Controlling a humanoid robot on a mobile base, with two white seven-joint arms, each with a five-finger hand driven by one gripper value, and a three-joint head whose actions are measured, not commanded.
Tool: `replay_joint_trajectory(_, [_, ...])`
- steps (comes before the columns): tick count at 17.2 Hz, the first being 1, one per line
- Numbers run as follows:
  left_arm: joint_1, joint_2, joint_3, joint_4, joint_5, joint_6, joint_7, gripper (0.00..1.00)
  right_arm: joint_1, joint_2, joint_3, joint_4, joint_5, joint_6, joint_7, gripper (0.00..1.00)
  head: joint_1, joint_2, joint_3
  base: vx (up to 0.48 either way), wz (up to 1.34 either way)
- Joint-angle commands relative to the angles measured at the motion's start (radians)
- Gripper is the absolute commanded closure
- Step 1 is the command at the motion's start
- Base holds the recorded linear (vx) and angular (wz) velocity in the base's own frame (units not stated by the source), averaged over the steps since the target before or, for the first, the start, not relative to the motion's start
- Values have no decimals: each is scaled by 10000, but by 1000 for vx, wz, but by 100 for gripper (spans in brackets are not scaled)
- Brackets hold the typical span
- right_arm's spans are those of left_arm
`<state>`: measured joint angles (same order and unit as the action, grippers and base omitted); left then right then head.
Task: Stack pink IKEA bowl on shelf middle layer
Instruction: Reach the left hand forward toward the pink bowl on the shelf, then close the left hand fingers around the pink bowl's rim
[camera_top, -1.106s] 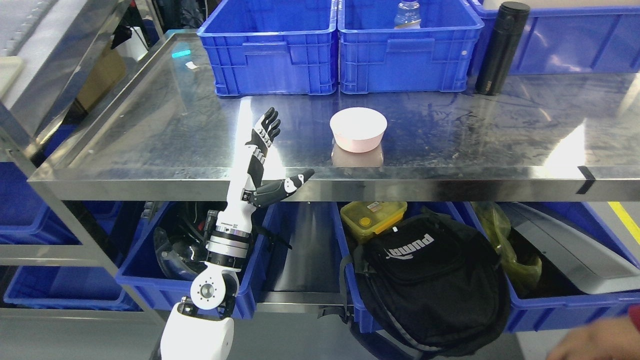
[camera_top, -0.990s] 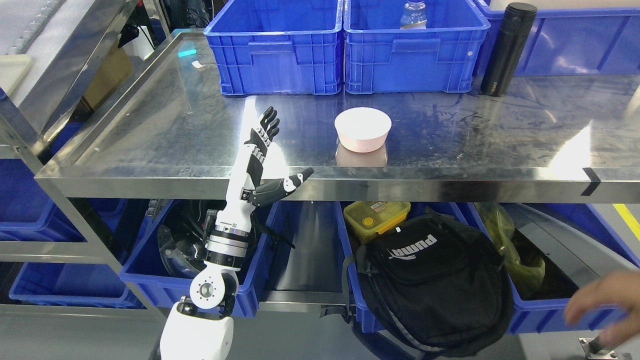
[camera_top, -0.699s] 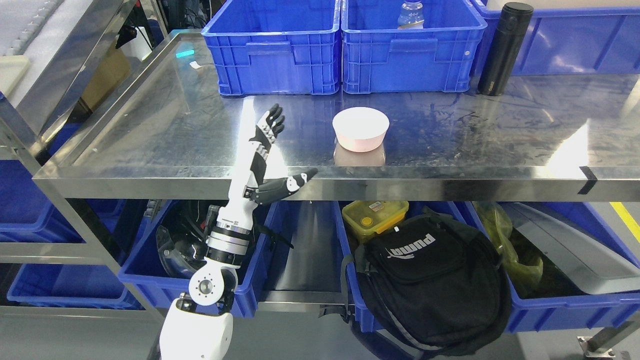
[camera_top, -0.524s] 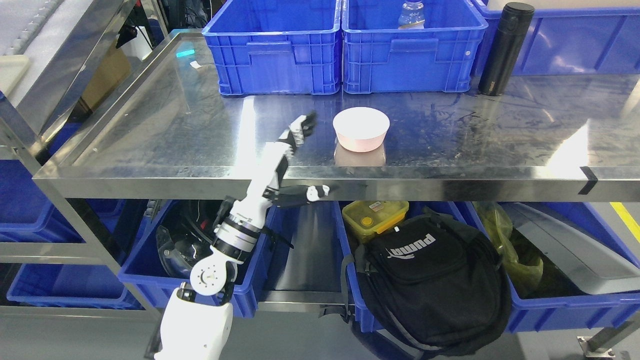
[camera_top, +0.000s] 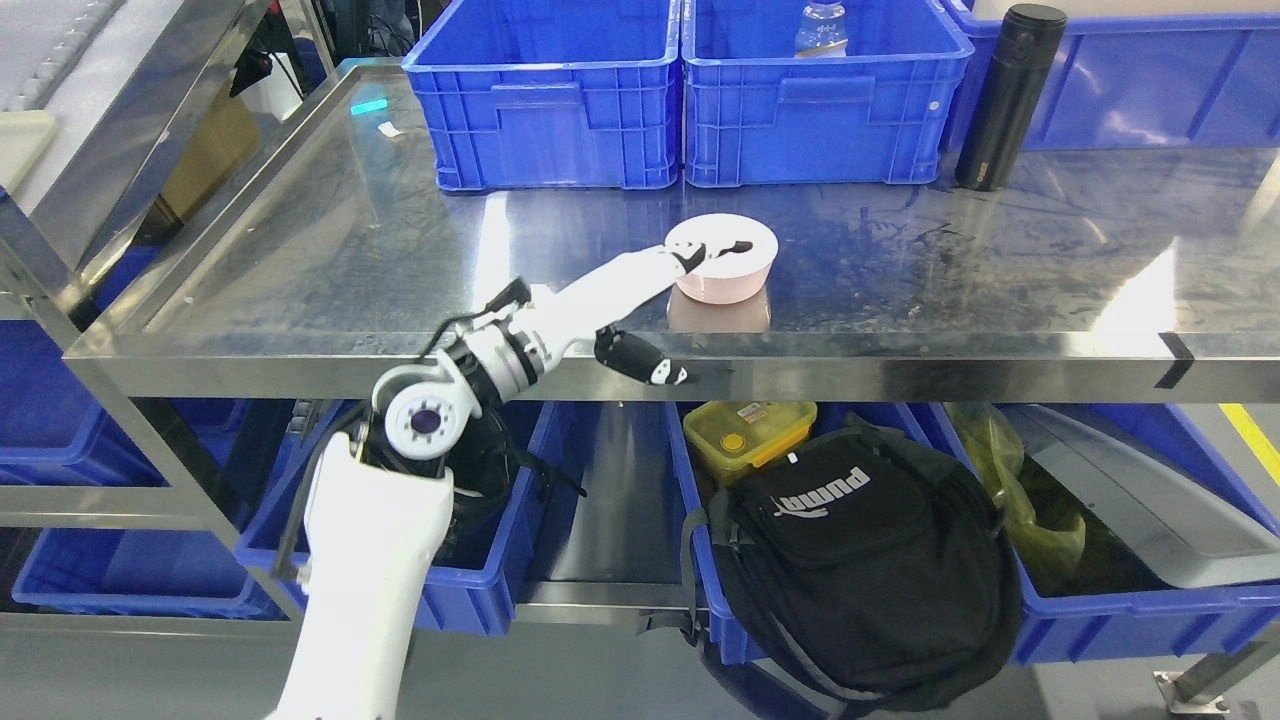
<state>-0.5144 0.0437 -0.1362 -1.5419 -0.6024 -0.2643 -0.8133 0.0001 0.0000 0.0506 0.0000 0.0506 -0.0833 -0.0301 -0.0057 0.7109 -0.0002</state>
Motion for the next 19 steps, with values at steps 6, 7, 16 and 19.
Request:
replay_joint_trajectory(6, [-2910, 54, -2519, 1428, -3702, 1355, -1546, 0, 214, -175, 0, -175, 0, 5, 40, 0, 0, 0, 0, 0, 0])
replay_joint_trajectory(7, [-2895, 8, -2595, 1611, -3732, 1355, -1562, 0, 214, -175, 0, -175, 0, 5, 40, 0, 0, 0, 0, 0, 0])
replay_joint_trajectory(16, [-3154, 84, -2489, 2854, -3779, 1125, -1562, 28, 214, -175, 0, -175, 0, 5, 40, 0, 0, 0, 0, 0, 0])
replay_joint_trajectory(19, [-3538, 8, -2351, 3620, -3794, 1048, -1318, 29, 214, -175, 0, -175, 0, 5, 40, 0, 0, 0, 0, 0, 0])
